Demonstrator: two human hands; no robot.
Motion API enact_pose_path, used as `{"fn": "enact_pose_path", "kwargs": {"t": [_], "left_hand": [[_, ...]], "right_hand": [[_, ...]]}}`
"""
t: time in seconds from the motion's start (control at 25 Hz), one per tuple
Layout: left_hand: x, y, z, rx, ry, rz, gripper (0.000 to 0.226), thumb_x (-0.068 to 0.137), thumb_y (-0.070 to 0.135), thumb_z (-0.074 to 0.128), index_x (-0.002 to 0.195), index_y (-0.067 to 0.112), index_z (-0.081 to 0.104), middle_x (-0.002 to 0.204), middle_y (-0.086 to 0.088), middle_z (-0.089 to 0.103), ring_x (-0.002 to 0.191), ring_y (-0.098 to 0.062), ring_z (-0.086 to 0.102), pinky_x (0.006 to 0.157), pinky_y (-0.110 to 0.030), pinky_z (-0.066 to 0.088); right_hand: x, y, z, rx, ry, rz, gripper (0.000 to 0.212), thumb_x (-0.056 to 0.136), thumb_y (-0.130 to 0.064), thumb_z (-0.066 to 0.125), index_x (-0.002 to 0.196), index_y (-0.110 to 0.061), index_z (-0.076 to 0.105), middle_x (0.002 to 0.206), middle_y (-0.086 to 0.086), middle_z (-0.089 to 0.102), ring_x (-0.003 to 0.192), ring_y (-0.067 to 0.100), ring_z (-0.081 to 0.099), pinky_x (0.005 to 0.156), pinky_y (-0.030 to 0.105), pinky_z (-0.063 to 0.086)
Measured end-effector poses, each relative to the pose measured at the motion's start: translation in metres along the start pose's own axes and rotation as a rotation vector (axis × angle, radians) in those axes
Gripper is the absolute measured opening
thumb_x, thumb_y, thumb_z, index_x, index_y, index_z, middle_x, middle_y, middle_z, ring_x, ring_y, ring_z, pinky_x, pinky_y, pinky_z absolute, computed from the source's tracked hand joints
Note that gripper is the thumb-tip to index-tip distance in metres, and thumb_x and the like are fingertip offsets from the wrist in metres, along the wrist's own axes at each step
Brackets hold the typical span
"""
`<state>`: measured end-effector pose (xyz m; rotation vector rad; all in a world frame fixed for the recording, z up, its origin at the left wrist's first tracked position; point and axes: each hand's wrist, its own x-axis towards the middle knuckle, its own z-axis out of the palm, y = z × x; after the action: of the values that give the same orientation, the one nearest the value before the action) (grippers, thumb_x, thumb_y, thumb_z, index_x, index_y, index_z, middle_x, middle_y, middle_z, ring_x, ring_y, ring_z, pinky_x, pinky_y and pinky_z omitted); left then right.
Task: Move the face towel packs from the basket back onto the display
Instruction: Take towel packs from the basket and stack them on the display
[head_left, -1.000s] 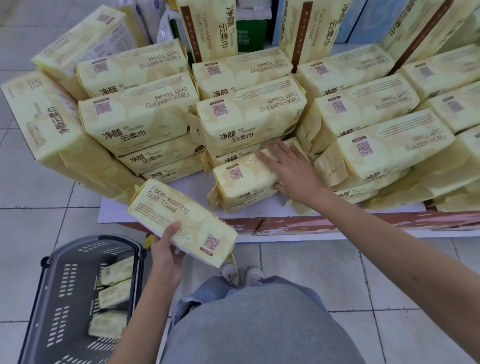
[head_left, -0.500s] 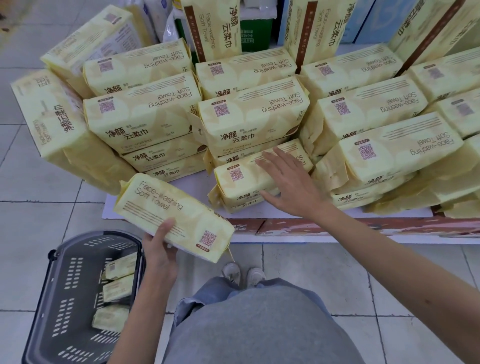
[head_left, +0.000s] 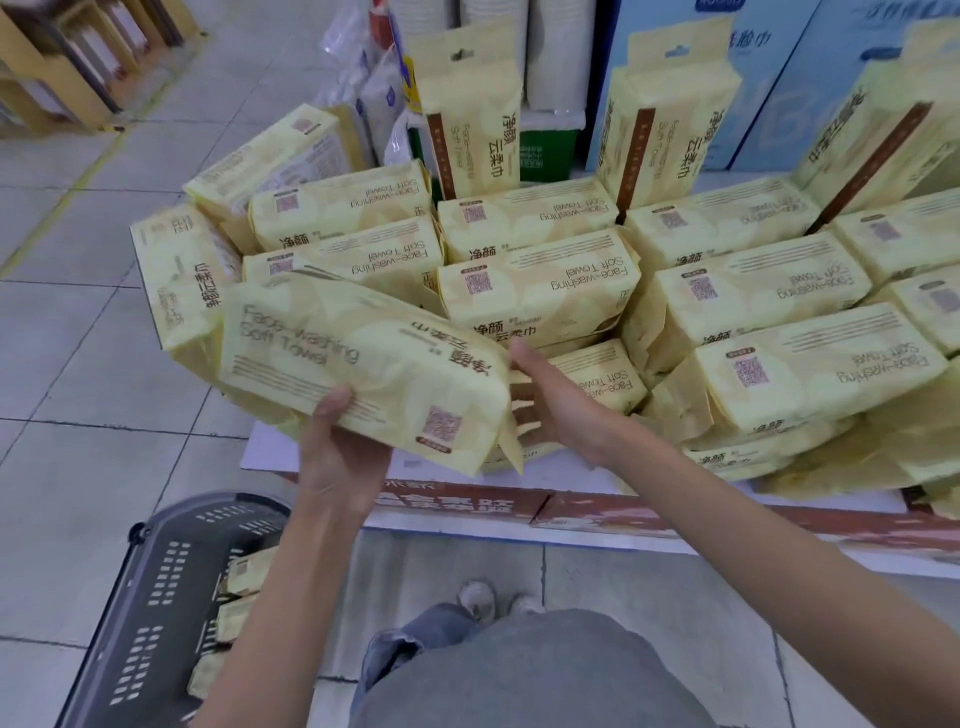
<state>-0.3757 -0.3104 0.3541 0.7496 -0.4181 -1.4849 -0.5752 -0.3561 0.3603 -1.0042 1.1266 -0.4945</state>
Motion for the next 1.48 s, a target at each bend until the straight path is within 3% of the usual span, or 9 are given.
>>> {"fn": "enact_pose_path", "kwargs": {"t": [0.16,0.4,0.52,0.6,0.68,0.76,0.88,1.2,1.48], "left_hand": [[0.01,-0.008,0.023,0.017,0.022,-0.1,0.098,0.046,0.042,0.085,0.133,0.017,0.049,0.117,-0.002,0.065,0.108,-0.022,0.061,0.094,-0.04,0.05],[0.022,0.014,0.067,0.449,-0.054,-0.378,0.043,0.09,0.042,0.046,0.115,0.011,0.063,0.111,-0.017,0.069,0.102,-0.036,0.065,0.091,-0.05,0.048],[0.025,0.027,0.085,0.864,-0.059,-0.192,0.028,0.093,0.033,0.052,0.1,0.013,0.07,0.08,-0.001,0.076,0.071,-0.017,0.071,0.067,-0.028,0.057],[0.022,0.035,0.093,1.006,-0.105,-0.087,0.025,0.091,0.039,0.054,0.098,0.022,0.07,0.087,0.007,0.075,0.079,-0.008,0.069,0.074,-0.022,0.051],[0.011,0.036,0.087,1.065,-0.115,-0.027,0.055,0.072,0.066,0.057,0.113,0.029,0.065,0.111,0.01,0.067,0.103,-0.008,0.062,0.093,-0.028,0.044],[-0.007,0.029,0.07,1.033,-0.069,0.046,0.094,0.046,0.082,0.06,0.127,0.035,0.051,0.119,0.011,0.06,0.108,-0.007,0.058,0.088,-0.028,0.045],[-0.033,0.006,0.054,0.998,-0.026,0.074,0.115,0.033,0.07,0.075,0.136,0.043,0.031,0.127,0.019,0.05,0.112,0.001,0.055,0.083,-0.027,0.053],[-0.015,0.007,0.032,1.132,0.046,0.173,0.1,0.033,0.055,0.08,0.122,0.037,0.038,0.12,0.011,0.051,0.108,-0.008,0.054,0.09,-0.038,0.05],[0.013,0.021,0.033,1.323,-0.222,0.251,0.099,0.034,0.057,0.08,0.121,0.044,0.034,0.119,0.025,0.044,0.112,-0.012,0.048,0.089,-0.028,0.043]], "right_hand": [[0.0,-0.004,-0.014,0.264,-0.12,0.101,0.058,0.064,-0.063,0.06,0.11,-0.028,0.059,0.107,-0.002,0.066,0.096,0.019,0.063,0.076,0.037,0.052],[-0.015,-0.02,-0.019,0.349,-0.193,-0.042,0.099,0.024,-0.051,0.091,0.111,-0.017,0.058,0.093,-0.003,0.075,0.084,0.013,0.072,0.066,0.031,0.058],[-0.014,-0.017,-0.017,0.602,-0.163,-0.067,0.1,0.023,-0.041,0.094,0.114,-0.017,0.06,0.107,0.004,0.072,0.093,0.019,0.07,0.069,0.036,0.059],[-0.014,-0.01,-0.016,0.726,-0.154,-0.058,0.098,0.022,-0.039,0.095,0.112,-0.015,0.063,0.113,0.005,0.07,0.099,0.021,0.068,0.076,0.038,0.058],[-0.014,-0.006,-0.014,0.811,-0.139,-0.058,0.102,0.024,-0.037,0.096,0.118,-0.015,0.062,0.118,0.007,0.067,0.105,0.023,0.066,0.079,0.039,0.058],[-0.012,-0.003,-0.013,0.852,-0.105,-0.086,0.107,0.025,-0.033,0.096,0.123,-0.014,0.058,0.12,0.008,0.067,0.111,0.025,0.063,0.082,0.041,0.057],[-0.01,0.0,-0.008,0.861,-0.071,-0.135,0.111,0.029,-0.033,0.095,0.13,-0.015,0.053,0.125,0.009,0.064,0.12,0.028,0.057,0.093,0.045,0.051],[-0.018,-0.011,-0.023,0.602,0.227,-0.262,0.11,0.044,-0.029,0.091,0.14,-0.024,0.037,0.126,0.004,0.061,0.109,0.023,0.06,0.077,0.042,0.056],[-0.032,-0.01,-0.04,0.357,0.525,-0.3,0.034,0.078,-0.042,0.066,0.11,-0.035,0.057,0.112,-0.009,0.065,0.105,0.01,0.06,0.09,0.033,0.048]]}}
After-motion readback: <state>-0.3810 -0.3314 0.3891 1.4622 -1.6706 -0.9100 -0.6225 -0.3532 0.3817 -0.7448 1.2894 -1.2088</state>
